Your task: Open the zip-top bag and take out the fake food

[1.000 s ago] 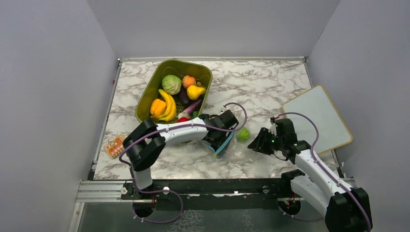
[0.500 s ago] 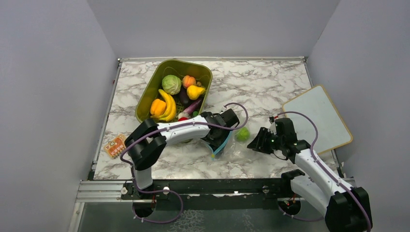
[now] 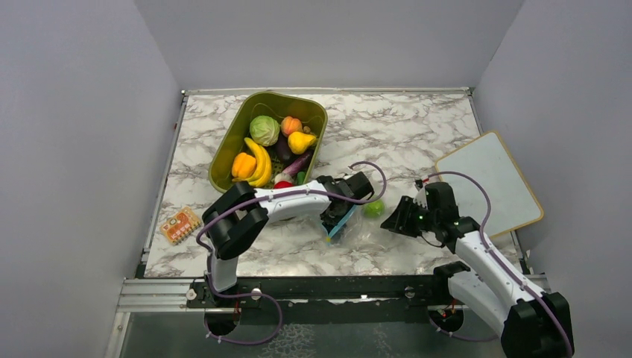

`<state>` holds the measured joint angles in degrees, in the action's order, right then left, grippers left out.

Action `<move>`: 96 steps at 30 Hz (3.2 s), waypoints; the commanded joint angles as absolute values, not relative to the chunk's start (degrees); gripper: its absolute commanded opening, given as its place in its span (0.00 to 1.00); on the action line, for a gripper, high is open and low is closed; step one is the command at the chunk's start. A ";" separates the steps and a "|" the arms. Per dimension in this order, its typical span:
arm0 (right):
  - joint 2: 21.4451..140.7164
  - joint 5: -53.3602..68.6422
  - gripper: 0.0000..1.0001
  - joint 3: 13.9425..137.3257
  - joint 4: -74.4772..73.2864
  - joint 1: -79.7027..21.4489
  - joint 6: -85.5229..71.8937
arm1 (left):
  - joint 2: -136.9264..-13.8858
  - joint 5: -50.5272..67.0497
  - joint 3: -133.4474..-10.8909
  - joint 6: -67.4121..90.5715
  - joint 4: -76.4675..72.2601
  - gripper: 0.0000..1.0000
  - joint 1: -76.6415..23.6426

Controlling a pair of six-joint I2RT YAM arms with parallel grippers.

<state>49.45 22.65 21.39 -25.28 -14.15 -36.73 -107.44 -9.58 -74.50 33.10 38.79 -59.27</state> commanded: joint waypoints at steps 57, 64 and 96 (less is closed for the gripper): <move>62.70 35.88 0.55 34.97 -7.26 -23.34 -43.80 | -98.17 -6.60 -68.70 39.06 27.52 0.00 -59.68; 61.41 28.82 0.29 35.16 -11.95 -23.99 -42.35 | -97.82 -7.54 -68.08 38.89 27.63 0.00 -59.68; 58.70 21.47 0.15 28.83 -16.39 -23.99 -42.60 | -94.47 -12.27 -67.27 39.02 29.37 0.00 -59.68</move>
<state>58.43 25.10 30.87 -13.61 -24.03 -44.56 -98.54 -8.84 -67.35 38.68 28.93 -59.64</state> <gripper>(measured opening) 0.156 0.190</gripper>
